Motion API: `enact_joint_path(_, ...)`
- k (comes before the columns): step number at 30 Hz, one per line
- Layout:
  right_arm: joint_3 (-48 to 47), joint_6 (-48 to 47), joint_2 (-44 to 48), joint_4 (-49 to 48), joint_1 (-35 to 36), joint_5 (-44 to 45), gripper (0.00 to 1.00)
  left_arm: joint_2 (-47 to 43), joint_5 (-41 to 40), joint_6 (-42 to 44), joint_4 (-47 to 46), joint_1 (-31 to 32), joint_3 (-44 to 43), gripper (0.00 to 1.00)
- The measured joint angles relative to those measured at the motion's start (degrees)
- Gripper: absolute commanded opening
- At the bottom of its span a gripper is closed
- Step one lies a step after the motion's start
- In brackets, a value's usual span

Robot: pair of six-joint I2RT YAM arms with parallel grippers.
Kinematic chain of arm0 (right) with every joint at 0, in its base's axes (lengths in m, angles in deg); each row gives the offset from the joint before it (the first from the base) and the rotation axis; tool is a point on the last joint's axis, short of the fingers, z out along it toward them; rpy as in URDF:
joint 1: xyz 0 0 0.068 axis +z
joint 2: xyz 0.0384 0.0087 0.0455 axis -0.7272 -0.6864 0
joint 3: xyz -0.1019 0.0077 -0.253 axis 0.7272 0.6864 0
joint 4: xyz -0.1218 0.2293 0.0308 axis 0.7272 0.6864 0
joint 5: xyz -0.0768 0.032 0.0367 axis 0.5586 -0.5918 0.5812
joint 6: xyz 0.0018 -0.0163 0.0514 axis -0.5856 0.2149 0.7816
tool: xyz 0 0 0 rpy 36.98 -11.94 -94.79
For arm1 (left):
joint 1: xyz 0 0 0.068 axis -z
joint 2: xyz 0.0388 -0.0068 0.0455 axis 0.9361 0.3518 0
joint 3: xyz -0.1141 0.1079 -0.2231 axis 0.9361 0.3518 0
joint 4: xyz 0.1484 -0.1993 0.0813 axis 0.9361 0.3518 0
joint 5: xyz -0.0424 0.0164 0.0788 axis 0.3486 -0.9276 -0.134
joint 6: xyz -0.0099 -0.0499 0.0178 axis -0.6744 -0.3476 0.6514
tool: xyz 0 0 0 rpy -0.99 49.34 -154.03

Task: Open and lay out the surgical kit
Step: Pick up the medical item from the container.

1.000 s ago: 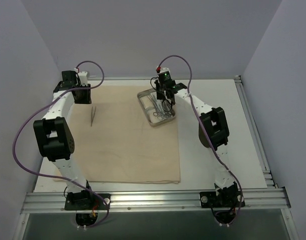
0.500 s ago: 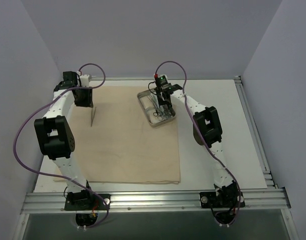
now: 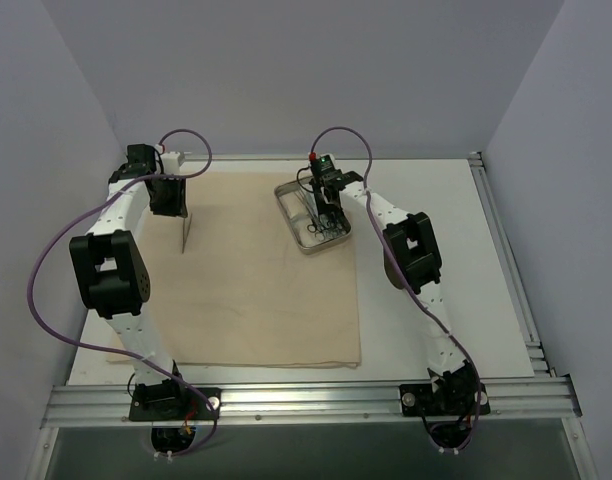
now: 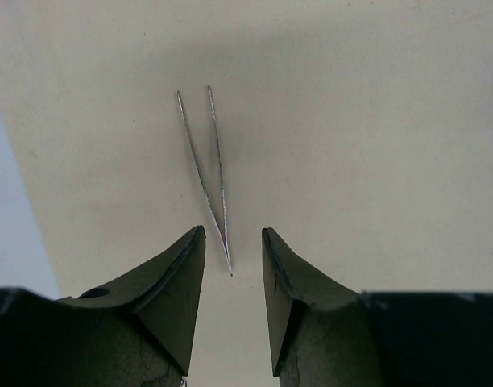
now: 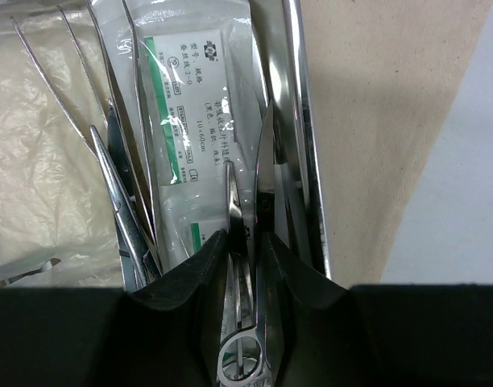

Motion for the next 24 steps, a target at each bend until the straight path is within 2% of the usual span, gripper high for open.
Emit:
enact_joint_path(3,0.0,0.0,-0.04,-0.04,0.0,-0.13,0.2,0.0,0.02,0.0,-0.02,0.0,0.0,0.43)
enact_joint_path(7,-0.24,-0.09,-0.17,-0.02,0.0,-0.83,0.32,0.0,0.07,0.0,0.0,0.0,0.0,0.43)
enact_joint_path(9,-0.48,-0.09,-0.24,0.0,-0.13,-1.77,0.33,0.0,0.26,0.0,0.0,0.0,0.0,0.43)
enact_joint_path(11,-0.52,0.07,-0.24,0.0,-0.42,-3.17,0.28,0.0,0.52,0.0,0.0,-0.02,0.0,0.43)
enact_joint_path(13,-0.52,0.09,-0.24,0.0,-0.63,-4.79,0.16,0.0,0.68,0.0,0.0,-0.04,0.0,0.43)
enact_joint_path(18,-0.5,0.28,-0.2,-0.17,-0.81,-7.39,0.04,0.0,0.9,0.0,0.0,-0.09,0.0,0.43)
enact_joint_path(20,-0.5,0.39,-0.04,-0.11,-0.81,-8.48,0.0,0.0,0.94,0.0,0.0,-0.09,0.0,0.43)
enact_joint_path(24,-0.48,0.74,0.13,-0.07,-0.79,-10.82,0.0,0.0,1.03,0.0,-0.02,-0.09,0.0,0.43)
